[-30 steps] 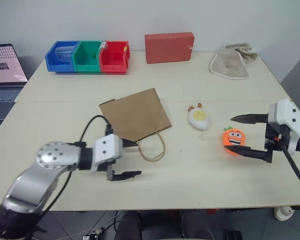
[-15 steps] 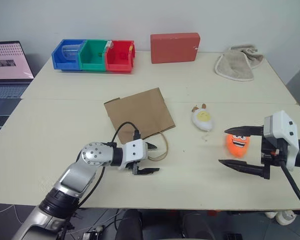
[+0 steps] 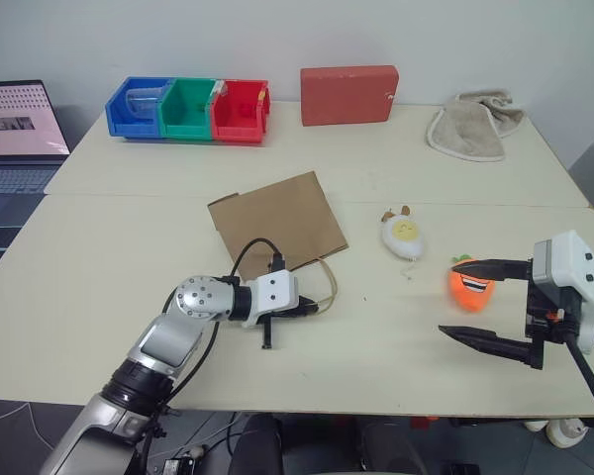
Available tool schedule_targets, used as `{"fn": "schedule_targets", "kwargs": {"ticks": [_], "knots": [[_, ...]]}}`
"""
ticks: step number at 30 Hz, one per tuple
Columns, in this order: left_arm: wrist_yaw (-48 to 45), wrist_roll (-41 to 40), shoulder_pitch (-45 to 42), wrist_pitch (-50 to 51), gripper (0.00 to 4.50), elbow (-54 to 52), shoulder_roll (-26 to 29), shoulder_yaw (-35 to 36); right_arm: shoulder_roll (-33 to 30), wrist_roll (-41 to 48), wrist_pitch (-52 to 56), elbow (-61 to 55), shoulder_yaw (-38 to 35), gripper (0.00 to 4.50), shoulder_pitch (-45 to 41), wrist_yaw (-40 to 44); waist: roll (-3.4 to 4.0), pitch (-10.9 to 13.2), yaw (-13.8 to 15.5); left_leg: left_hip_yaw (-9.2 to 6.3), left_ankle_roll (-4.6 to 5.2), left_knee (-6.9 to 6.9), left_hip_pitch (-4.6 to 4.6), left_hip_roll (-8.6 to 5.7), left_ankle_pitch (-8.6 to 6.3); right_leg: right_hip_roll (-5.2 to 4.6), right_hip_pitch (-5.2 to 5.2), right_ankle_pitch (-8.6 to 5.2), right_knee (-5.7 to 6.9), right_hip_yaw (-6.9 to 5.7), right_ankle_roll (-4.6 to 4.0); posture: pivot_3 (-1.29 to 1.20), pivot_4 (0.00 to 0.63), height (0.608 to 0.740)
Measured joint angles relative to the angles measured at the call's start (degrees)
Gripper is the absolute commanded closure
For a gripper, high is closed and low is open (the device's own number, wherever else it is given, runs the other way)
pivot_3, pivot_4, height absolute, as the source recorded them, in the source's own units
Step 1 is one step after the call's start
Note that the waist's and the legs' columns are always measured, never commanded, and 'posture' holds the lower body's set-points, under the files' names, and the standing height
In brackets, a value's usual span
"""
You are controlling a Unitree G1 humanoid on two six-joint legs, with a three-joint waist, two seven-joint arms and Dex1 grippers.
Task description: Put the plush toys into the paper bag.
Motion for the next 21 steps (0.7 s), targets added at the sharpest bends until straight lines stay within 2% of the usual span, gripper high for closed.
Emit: {"fn": "schedule_targets", "kwargs": {"ticks": [3,7,9,11,16,17,18,20,21], "knots": [[-1.1,-3.4,-1.1,3.4,4.48,-1.9,0.2,2.0,2.7,0.1,0.0,-0.7,2.1,0.00,-1.7,-4.2,0.00,0.0,-0.2,-0.01,0.00,0.00,0.01,0.01,0.00,0.02,0.00,0.00,0.02,0.00,0.00,0.00,0.150,0.740],[-4.2,-12.0,-5.1,13.9,4.48,-6.3,3.0,6.6,6.7,0.2,0.3,-2.4,10.2,0.00,-4.4,-10.0,0.00,0.0,-0.4,-0.07,0.01,0.01,-0.01,0.02,0.01,0.03,-0.01,0.00,0.03,-0.06,0.01,0.00,0.150,0.740],[-5.9,-15.3,-6.2,18.5,4.50,-7.8,5.0,8.5,7.4,-0.6,0.3,-2.4,13.4,0.36,-5.3,-11.5,0.01,0.0,-0.5,-0.06,0.01,-0.01,0.00,0.00,0.01,0.01,0.00,0.00,0.03,-0.05,0.01,0.00,0.150,0.740],[-7.3,-20.6,-8.3,25.2,4.50,-7.6,5.5,10.4,10.8,-4.5,-0.7,-1.1,20.2,0.95,-9.5,-14.2,-0.06,0.0,-0.8,-0.13,0.01,0.01,-0.01,0.03,0.01,0.04,-0.01,0.00,0.03,-0.13,0.01,0.00,0.150,0.740],[-7.8,-28.8,-14.2,35.5,4.50,-6.5,5.6,14.4,21.0,-16.4,-5.5,8.0,37.6,2.80,-18.4,-18.9,-0.06,0.0,-1.0,-0.16,0.01,0.01,0.00,0.03,0.02,0.06,-0.03,0.00,0.06,-0.14,0.01,0.00,0.150,0.740],[-7.3,-30.0,-15.1,37.1,4.50,-6.0,5.4,14.8,23.4,-18.7,-6.7,10.5,40.4,3.19,-19.9,-19.6,-0.06,0.0,-1.1,-0.17,0.01,0.00,-0.02,0.04,0.02,0.06,-0.06,0.00,0.08,-0.16,0.01,0.00,0.150,0.740],[-7.0,-30.6,-15.6,38.1,4.50,-5.7,5.1,15.2,24.9,-20.2,-7.5,12.2,42.2,3.40,-20.7,-20.1,-0.05,0.0,-1.1,-0.17,0.01,0.00,-0.03,0.04,0.02,0.06,-0.08,0.00,0.08,-0.16,0.00,0.00,0.150,0.740],[-6.0,-32.4,-16.5,40.2,4.50,-5.6,4.6,15.9,28.8,-24.8,-10.3,17.2,46.7,4.24,-22.8,-21.1,-0.05,0.0,-1.1,-0.22,0.00,-0.02,-0.07,0.04,0.02,0.06,-0.11,0.00,0.15,-0.20,0.00,0.00,0.150,0.740],[-5.8,-32.6,-16.6,40.7,4.50,-5.6,4.6,16.0,30.3,-26.6,-12.0,19.5,47.8,4.47,-23.8,-21.5,-0.05,0.0,-1.0,-0.23,0.00,-0.04,-0.06,0.04,0.02,0.05,-0.11,0.00,0.17,-0.22,-0.01,0.00,0.150,0.740]]}}
